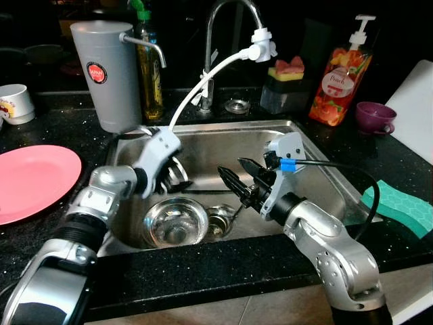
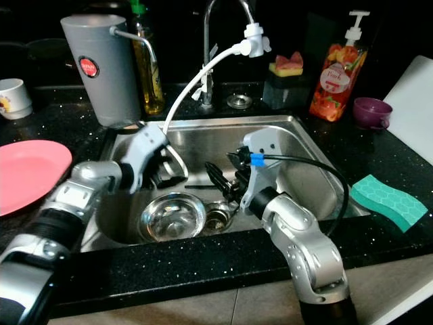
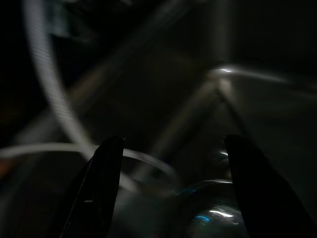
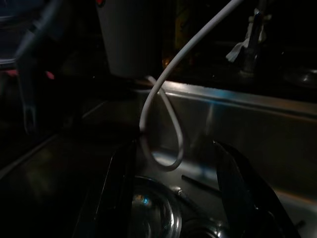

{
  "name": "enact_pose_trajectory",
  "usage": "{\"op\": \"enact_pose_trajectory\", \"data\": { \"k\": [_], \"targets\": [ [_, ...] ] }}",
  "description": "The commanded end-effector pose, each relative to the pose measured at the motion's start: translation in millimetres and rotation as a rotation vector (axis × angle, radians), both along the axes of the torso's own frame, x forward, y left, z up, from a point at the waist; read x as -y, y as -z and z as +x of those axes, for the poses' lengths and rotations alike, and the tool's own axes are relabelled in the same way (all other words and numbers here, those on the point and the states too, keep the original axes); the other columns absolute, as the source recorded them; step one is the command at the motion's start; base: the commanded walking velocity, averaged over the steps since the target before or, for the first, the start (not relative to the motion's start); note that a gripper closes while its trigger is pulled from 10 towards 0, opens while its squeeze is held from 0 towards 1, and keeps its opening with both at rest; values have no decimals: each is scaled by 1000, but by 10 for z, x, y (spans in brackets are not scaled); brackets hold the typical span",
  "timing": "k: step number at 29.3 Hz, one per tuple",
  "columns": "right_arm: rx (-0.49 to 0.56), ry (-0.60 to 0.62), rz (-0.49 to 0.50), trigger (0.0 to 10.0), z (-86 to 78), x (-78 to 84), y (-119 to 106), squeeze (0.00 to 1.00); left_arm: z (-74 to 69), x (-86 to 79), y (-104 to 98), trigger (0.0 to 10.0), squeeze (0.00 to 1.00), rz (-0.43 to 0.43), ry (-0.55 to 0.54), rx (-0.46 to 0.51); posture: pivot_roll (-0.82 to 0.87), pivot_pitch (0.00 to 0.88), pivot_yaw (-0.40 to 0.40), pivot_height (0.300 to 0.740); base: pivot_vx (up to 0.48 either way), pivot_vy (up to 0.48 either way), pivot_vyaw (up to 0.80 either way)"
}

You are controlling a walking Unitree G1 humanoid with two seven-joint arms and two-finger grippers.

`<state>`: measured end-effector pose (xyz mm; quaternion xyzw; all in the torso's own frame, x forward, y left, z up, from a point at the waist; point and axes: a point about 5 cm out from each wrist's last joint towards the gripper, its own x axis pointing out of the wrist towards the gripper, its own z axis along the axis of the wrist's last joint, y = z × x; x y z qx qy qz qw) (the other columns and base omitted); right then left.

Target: Kitchen organization

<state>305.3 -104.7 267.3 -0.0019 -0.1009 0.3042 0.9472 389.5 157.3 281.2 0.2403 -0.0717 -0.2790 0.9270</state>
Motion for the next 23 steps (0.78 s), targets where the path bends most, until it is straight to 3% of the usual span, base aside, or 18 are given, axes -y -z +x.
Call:
{"op": "enact_pose_trajectory", "data": {
  "k": [1,3,5,9,11,12,13,14,16,18,23],
  "targets": [
    [19,-1,20,10000,6,13,-40,0,-40,-51,-7,10000,0,15,-77,54,40,185,-43,740,0,0,0],
    [26,-6,30,10000,14,5,-61,0,-82,-67,-40,10000,0,-11,-116,88,43,184,-44,740,0,0,0],
    [40,-17,51,10000,31,-14,-117,0,-217,-139,-84,10000,0,-100,-217,126,48,184,-48,740,0,0,0],
    [52,-28,63,10000,37,-22,-157,0,-336,-211,-104,10000,0,-106,-258,135,52,183,-50,740,0,0,0],
    [60,-38,72,10000,37,-28,-177,0,-470,-326,-164,10000,0,-34,-232,135,71,183,-53,740,0,0,0],
    [60,-38,72,10000,37,-28,-177,0,-470,-326,-164,10000,0,-34,-232,135,71,183,-53,740,0,0,0],
    [64,-43,76,10000,41,-33,-183,0,-582,-442,-219,10000,0,55,-214,134,85,179,-50,740,0,0,0],
    [64,-43,76,10000,41,-33,-183,0,-582,-442,-219,10000,0,55,-214,134,85,179,-50,740,0,0,0],
    [69,-50,84,10000,46,-37,-190,0,-709,-634,-280,10000,0,193,-216,113,98,177,-47,740,0,0,0],
    [69,-54,88,10000,49,-39,-193,0,-762,-689,-290,10000,0,242,-226,104,98,177,-47,740,0,0,0],
    [63,-109,74,10000,62,-77,-196,0,-950,-949,-289,10000,0,435,-279,3,116,171,-51,740,0,0,0]
  ]
}}
